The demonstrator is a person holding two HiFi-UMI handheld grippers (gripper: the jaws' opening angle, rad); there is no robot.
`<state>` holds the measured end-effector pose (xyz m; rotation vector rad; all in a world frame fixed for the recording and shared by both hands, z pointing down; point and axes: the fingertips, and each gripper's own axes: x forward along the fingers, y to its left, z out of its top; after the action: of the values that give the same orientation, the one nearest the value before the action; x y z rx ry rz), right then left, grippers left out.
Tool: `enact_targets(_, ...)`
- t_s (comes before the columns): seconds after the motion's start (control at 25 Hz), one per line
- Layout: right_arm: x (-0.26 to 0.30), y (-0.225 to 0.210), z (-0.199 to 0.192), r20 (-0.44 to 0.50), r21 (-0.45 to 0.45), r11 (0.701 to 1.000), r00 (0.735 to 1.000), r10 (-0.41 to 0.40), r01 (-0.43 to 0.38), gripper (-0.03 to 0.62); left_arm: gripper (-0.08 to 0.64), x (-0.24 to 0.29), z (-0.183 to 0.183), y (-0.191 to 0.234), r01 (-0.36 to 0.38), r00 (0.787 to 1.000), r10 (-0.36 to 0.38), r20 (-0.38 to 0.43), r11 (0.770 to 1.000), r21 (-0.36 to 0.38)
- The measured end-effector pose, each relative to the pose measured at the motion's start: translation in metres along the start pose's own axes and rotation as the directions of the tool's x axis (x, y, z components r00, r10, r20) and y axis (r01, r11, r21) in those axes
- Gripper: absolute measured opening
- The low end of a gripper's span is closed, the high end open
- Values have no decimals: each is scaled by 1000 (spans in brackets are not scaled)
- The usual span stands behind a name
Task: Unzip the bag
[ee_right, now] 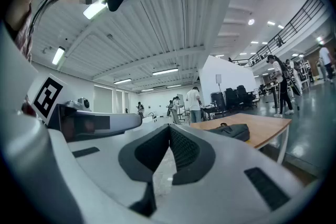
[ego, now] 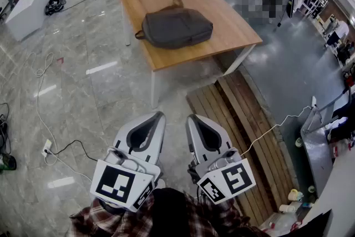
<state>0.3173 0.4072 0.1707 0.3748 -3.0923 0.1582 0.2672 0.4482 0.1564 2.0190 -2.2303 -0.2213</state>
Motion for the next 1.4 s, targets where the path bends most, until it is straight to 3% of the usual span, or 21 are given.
enact_targets(0.4,142,-28,15,19,-16,999,999,-38,38,12,9,80,30,119,52,999,-52,2,999,14)
enact_targets(0.8,227,-63,-5,-51,22,993,993,-111,112,12,9,142,13,195,98,992,-101,-80,994,-39)
enact_targets(1.08,282,-125,-10,-82,31,989,987,-141,144,12,9,216,5,233,104,988,-110,-107,993,-64)
enact_targets(1.4,348,-229,34,-29,12,989,989,-146,146,12,9,336,40,256,116,991,-117,-71,993,-22)
